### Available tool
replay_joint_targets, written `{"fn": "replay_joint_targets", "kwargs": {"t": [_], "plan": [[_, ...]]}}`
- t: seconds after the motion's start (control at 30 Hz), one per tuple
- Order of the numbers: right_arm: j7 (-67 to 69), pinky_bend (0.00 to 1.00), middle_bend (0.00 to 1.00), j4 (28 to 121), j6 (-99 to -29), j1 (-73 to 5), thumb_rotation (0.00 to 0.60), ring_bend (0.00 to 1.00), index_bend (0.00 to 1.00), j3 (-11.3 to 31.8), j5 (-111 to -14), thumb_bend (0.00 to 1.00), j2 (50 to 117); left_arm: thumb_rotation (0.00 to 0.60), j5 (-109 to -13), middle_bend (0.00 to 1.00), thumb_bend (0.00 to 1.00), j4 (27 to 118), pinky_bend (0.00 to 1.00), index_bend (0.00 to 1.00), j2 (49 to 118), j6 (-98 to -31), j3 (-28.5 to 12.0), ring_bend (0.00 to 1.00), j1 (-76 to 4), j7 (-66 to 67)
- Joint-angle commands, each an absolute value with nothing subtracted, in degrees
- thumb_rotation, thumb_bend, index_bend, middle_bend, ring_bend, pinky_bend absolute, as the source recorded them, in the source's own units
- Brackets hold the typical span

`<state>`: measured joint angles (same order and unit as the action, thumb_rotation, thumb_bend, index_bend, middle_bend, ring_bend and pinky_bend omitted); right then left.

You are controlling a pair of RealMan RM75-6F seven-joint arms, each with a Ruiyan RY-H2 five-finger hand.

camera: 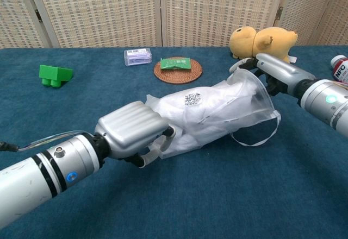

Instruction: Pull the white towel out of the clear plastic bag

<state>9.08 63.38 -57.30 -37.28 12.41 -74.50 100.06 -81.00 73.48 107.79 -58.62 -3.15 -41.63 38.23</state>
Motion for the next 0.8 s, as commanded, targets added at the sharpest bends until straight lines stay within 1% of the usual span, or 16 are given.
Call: {"fn": "replay_joint_targets", "kwargs": {"t": [0.03, 0.43, 0.7, 0.8], "plan": [[9.1, 0.26, 0.2, 63.4, -57.3, -37.3, 0.6, 0.07, 0.75, 12.4, -74.5, 0.6, 100.0, 0.6, -80.9, 1.0, 0.48, 73.5, 0.98, 0.5, 107.8, -58.5, -3.1, 0.89, -41.6, 38.3], [9.1, 0.26, 0.2, 63.7, -57.5, -37.3, 0.6, 0.07, 0.75, 12.6, -74.5, 0.6, 99.7, 0.6, -80.6, 1.0, 0.53, 73.6, 0.97, 0.5, 107.5, -58.4, -2.9, 0.89, -41.3, 38.5], [9.1, 0.26, 0.2, 63.9, -57.5, -37.1, 0.6, 0.07, 0.75, 12.7, -74.3, 0.6, 99.3, 0.6, -81.1, 0.99, 0.53, 74.3, 0.96, 0.5, 106.7, -58.2, -2.3, 0.87, -41.1, 38.1], [9.1, 0.26, 0.21, 64.0, -57.6, -37.1, 0.6, 0.07, 0.75, 12.7, -74.4, 0.6, 99.2, 0.6, -81.2, 0.99, 0.53, 74.6, 0.96, 0.52, 106.5, -58.2, -2.2, 0.86, -41.0, 37.5]]}}
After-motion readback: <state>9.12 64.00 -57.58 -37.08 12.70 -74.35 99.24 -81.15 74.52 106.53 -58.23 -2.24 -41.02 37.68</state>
